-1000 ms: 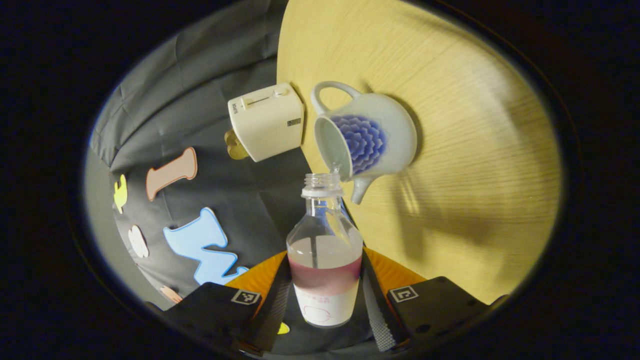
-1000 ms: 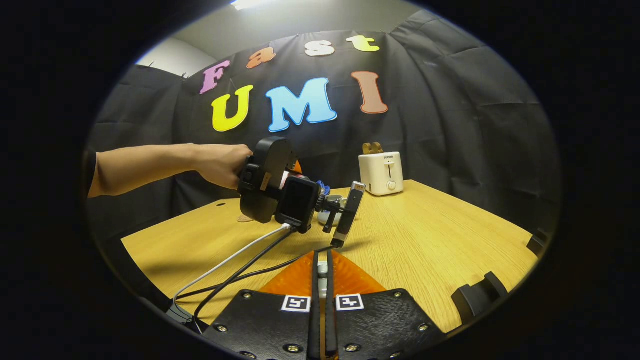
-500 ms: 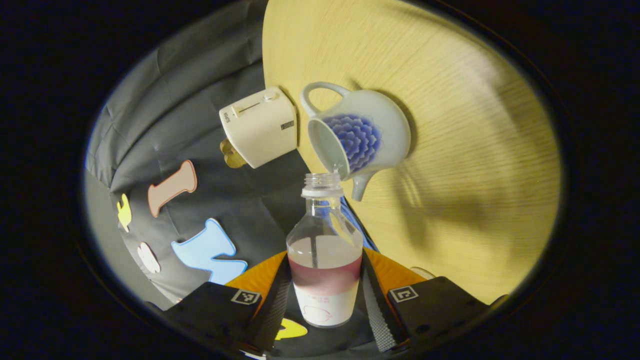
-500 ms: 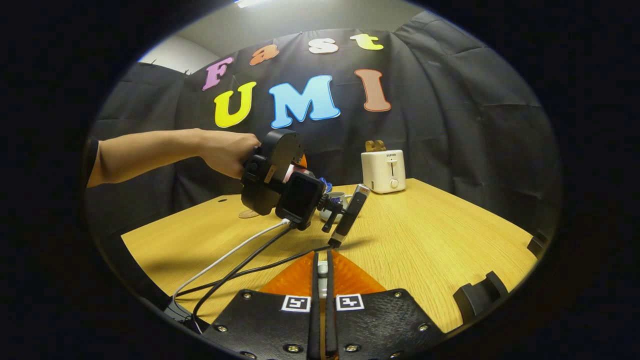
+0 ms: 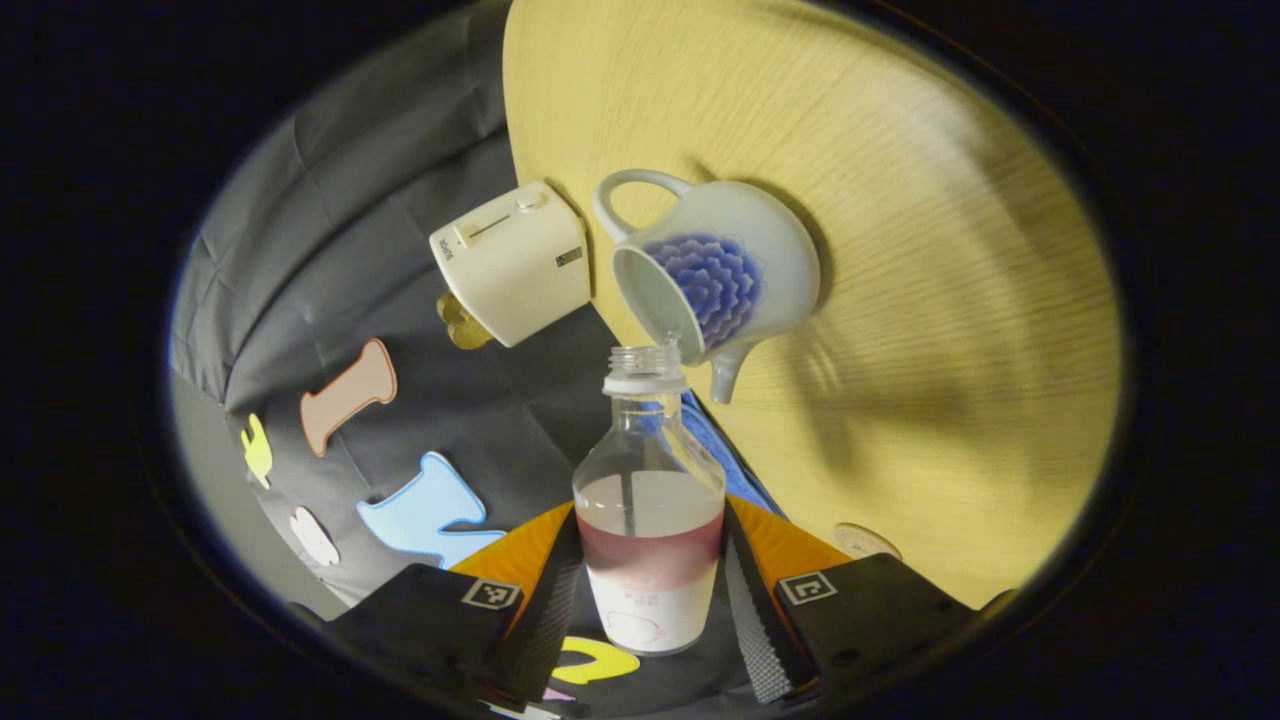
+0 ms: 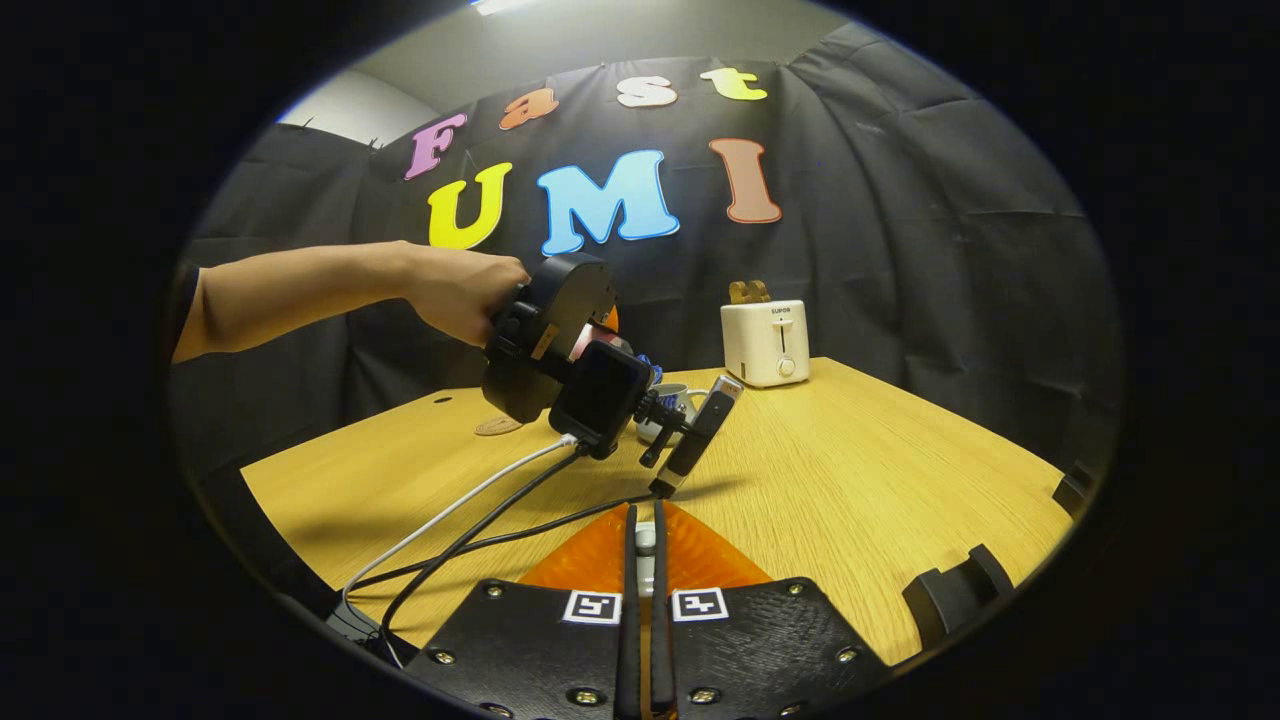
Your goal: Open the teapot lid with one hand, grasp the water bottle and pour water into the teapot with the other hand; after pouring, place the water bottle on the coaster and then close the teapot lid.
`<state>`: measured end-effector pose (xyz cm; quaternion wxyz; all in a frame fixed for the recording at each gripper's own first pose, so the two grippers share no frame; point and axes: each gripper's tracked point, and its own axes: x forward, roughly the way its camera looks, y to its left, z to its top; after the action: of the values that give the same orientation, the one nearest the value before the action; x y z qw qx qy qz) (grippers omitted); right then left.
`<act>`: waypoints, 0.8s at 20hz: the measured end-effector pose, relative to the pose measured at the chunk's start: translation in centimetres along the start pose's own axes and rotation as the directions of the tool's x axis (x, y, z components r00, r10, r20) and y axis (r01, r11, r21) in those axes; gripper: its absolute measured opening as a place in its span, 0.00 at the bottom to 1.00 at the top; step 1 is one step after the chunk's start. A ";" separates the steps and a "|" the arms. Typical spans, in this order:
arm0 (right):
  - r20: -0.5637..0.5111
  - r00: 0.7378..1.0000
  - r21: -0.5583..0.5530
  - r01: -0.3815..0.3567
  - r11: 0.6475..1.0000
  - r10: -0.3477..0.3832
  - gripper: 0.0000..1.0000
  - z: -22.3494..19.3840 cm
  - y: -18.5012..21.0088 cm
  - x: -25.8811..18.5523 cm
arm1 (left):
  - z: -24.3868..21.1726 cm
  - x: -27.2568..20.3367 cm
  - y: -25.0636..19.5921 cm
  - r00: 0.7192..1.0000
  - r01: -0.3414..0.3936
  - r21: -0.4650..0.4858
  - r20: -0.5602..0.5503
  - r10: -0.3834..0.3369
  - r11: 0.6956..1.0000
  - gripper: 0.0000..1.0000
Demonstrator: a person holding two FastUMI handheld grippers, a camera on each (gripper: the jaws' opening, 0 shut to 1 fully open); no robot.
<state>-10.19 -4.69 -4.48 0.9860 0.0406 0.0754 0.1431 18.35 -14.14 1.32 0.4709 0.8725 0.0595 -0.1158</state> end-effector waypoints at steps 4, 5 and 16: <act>-0.011 1.000 0.004 0.002 1.000 -0.002 0.05 -0.2 -0.2 0.2 | 0.0 0.0 0.0 1.000 -0.006 0.010 -0.002 0.006 1.000 0.85; -0.008 1.000 0.003 0.004 1.000 -0.004 0.04 0.0 -0.2 0.1 | 0.1 0.0 0.1 1.000 -0.009 0.013 0.000 0.009 1.000 0.85; -0.007 1.000 -0.010 0.002 1.000 -0.002 0.04 0.1 0.1 0.2 | 0.3 0.1 -0.3 1.000 -0.007 -0.017 0.016 0.007 1.000 0.85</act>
<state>-9.96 -4.56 -4.40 0.9861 0.0353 0.0782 0.1426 18.37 -14.21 0.89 0.4791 0.8678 0.0536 -0.1208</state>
